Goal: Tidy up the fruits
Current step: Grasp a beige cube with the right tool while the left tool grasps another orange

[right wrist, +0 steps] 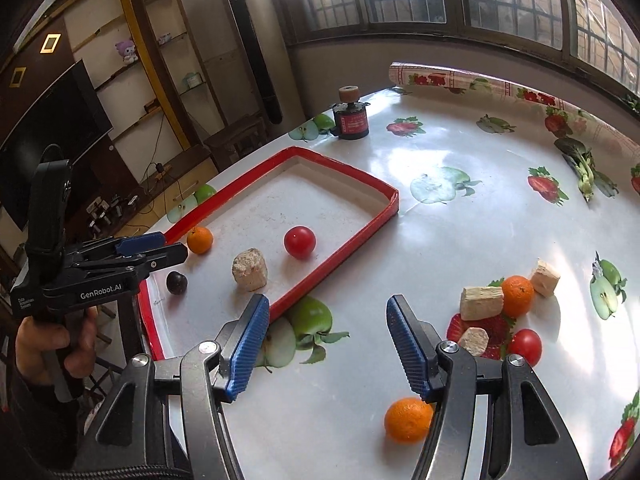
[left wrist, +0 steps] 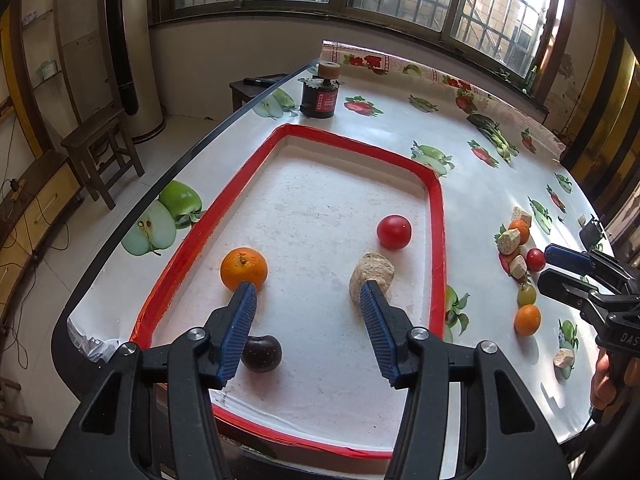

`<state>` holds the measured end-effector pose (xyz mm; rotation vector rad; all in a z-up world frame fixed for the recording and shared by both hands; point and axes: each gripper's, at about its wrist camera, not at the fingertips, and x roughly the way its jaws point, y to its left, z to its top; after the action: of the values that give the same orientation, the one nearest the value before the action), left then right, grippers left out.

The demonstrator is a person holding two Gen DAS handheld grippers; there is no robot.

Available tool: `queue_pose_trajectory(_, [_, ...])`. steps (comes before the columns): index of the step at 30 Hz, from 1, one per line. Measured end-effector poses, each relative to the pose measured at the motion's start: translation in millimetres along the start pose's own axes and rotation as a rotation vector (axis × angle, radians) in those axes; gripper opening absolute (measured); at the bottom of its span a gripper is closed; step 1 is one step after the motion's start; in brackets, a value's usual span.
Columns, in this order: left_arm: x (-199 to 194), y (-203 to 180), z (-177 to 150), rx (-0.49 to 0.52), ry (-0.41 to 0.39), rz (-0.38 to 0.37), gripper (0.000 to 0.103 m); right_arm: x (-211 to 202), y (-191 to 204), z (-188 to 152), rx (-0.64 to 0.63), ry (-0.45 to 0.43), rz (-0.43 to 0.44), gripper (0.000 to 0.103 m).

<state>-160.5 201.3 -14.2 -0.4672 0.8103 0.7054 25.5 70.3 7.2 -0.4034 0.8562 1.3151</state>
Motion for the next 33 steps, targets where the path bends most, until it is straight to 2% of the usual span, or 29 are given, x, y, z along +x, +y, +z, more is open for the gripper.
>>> queue_pose_trajectory(19, [-13,-77,-12,0.108,0.002,-0.109,0.053,-81,-78,-74,0.154,-0.041,-0.125,0.063])
queue_pose_trajectory(20, [-12,-82,-14,0.115,0.006,-0.119,0.054,-84,-80,-78,0.16,-0.042,-0.13,0.063])
queue_pose_trajectory(22, [-10,-95,-18,0.131,0.016,-0.143,0.062,-88,-84,-84,0.168,-0.04,-0.14,0.063])
queue_pose_trajectory(27, [-2,-128,-29,0.182,0.05,-0.189,0.062,-95,-92,-102,0.19,-0.029,-0.144,0.063])
queue_pose_trajectory(33, [12,-161,-36,0.219,0.095,-0.249,0.062,-93,-89,-125,0.157,0.015,-0.138,0.063])
